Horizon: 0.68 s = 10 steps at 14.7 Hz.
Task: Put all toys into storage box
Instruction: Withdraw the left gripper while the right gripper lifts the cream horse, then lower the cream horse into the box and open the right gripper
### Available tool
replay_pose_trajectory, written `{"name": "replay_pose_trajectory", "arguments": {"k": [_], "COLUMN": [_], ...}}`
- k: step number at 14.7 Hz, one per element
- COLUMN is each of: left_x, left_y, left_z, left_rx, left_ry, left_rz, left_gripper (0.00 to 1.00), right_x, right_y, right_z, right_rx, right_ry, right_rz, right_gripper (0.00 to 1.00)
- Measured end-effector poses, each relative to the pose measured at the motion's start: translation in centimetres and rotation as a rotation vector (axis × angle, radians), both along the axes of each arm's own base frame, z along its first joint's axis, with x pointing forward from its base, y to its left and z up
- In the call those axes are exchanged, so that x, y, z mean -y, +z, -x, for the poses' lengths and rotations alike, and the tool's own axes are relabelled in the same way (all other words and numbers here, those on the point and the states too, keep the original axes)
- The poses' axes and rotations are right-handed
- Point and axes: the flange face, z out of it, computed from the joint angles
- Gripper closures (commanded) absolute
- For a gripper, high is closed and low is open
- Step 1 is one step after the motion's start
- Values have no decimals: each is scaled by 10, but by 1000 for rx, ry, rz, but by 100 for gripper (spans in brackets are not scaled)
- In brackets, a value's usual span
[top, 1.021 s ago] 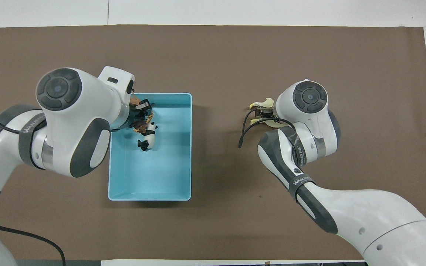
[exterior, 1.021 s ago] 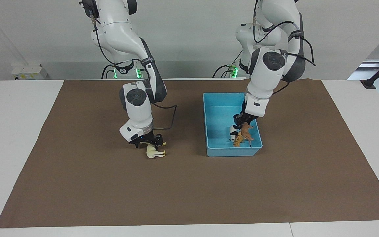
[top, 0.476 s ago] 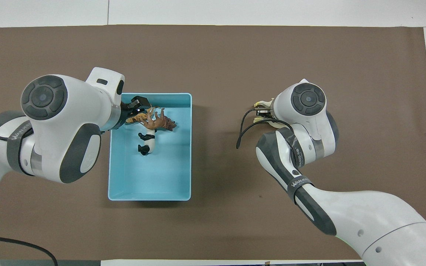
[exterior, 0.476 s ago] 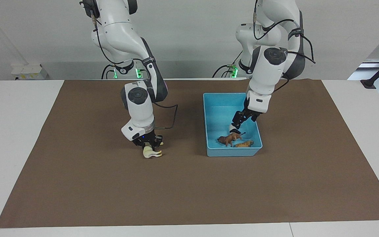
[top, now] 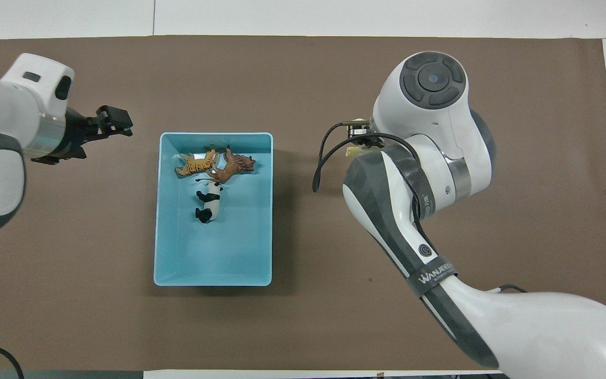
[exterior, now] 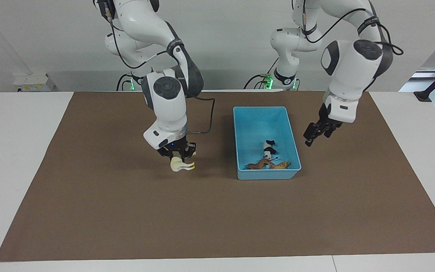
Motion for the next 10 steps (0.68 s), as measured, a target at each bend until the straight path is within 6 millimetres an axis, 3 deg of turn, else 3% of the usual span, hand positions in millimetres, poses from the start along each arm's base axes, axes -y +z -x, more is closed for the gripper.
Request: {"name": "replay_pose_trajectory", "arguments": {"k": [3, 5, 8, 10], "left_x": [-55, -78, -75, -72], "left_y": [33, 57, 85, 89], "left_z": [1, 7, 20, 24], "left_rx": [-47, -88, -160, -187], "left_ry": [-117, -172, -205, -226], "left_rz": [-28, -34, -29, -27], "left_gripper": [0, 0, 0, 0], "right_x": [-50, -107, -186, -214], "right_y": [89, 125, 136, 123], "right_z": [19, 41, 67, 70], "right_rx": [48, 85, 144, 173], "right_ry": [-48, -100, -126, -116], "right_rz": [-48, -157, -330, -387], "right_gripper": [100, 100, 100, 100]}}
